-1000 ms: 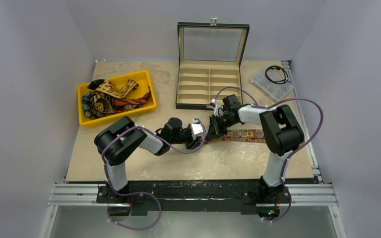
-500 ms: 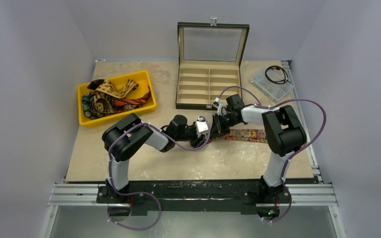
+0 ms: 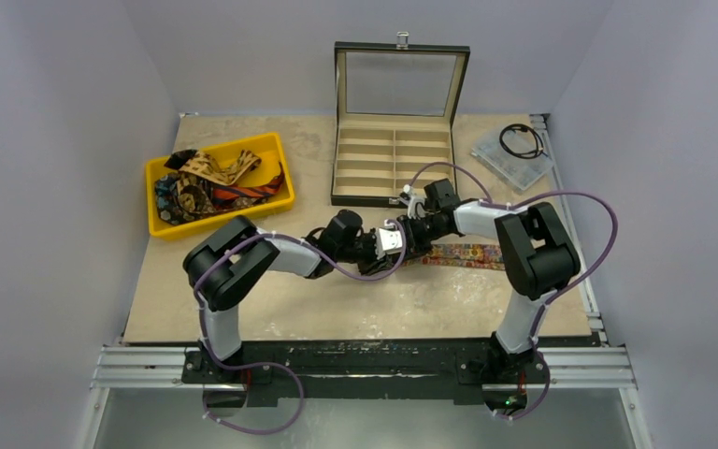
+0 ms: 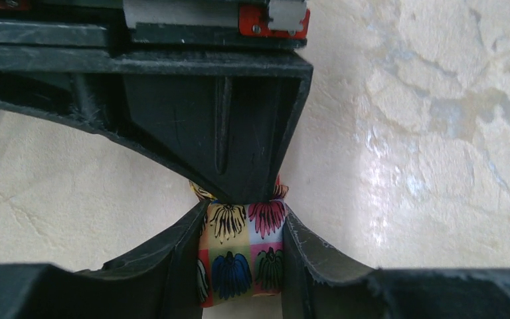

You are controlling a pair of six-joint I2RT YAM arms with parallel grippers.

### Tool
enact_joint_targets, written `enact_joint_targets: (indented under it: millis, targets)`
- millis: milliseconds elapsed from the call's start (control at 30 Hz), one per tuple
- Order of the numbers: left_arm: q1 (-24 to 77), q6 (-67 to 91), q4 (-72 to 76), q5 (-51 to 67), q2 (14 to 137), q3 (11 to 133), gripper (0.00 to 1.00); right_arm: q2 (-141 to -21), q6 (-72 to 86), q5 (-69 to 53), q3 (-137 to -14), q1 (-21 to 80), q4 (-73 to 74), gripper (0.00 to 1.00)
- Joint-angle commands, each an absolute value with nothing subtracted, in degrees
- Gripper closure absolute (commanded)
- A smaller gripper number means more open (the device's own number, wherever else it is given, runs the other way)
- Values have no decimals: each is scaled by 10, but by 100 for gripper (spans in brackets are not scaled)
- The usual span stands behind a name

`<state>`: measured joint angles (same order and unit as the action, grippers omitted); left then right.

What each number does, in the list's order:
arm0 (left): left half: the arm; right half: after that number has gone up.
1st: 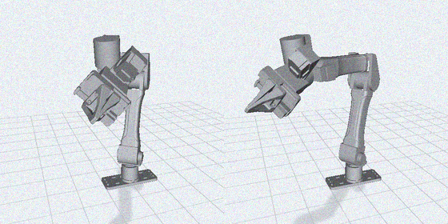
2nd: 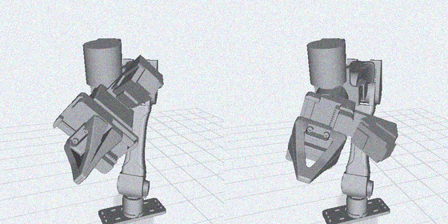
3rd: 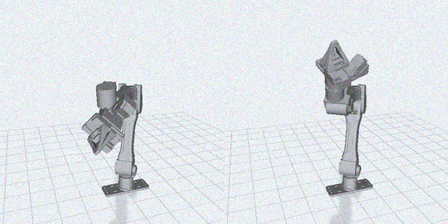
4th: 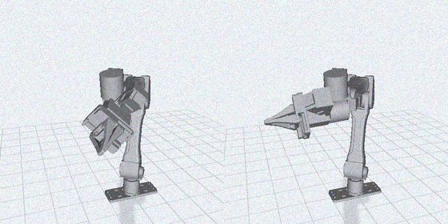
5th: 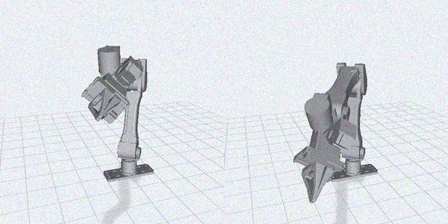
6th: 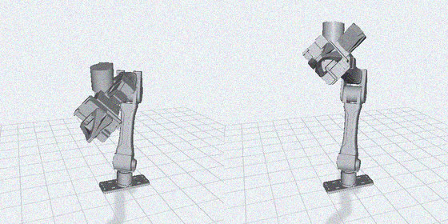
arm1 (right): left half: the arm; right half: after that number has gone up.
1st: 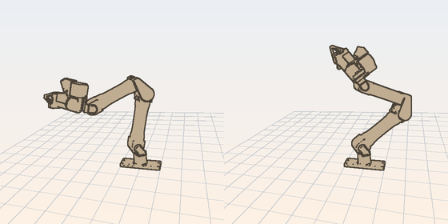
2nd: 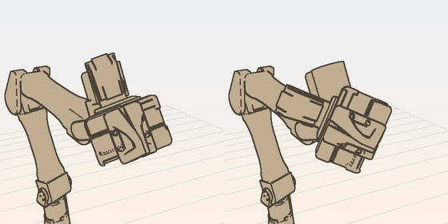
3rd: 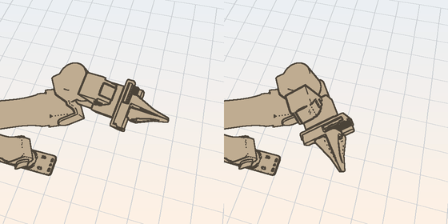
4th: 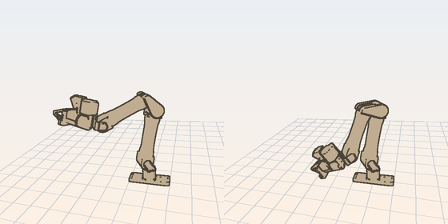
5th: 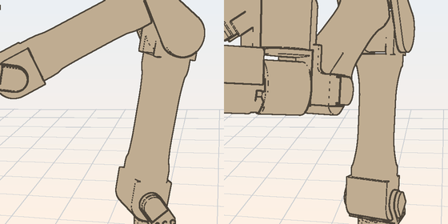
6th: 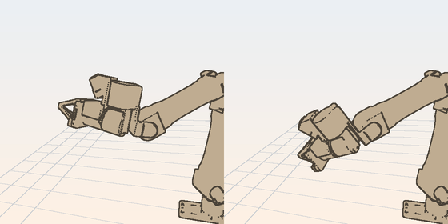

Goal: Roll the ties
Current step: Roll the tie at the center of the board.

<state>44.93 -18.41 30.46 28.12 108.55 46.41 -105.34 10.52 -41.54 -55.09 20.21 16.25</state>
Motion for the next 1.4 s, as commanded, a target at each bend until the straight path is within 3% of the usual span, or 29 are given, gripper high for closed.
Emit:
enact_joint_targets:
  millis: [0, 233, 367, 700, 1133, 1367]
  targets:
    - [450, -264, 58, 225, 1062, 470, 75, -1018, 72, -403, -547, 215, 196, 73]
    - [448, -270, -19, 213, 1081, 509, 76, -967, 78, -459, -545, 193, 215, 60]
    - [449, -269, -32, 212, 1090, 519, 76, -945, 151, -500, -508, 195, 147, 55]
    - [449, -262, -36, 214, 1096, 524, 75, -996, 251, -515, -495, 202, 32, 55]
    - [450, -264, -37, 219, 1098, 525, 75, -1010, 292, -527, -481, 204, -31, 61]
    - [448, -260, -39, 222, 1098, 528, 74, -1037, 183, -494, -518, 205, 93, 84]
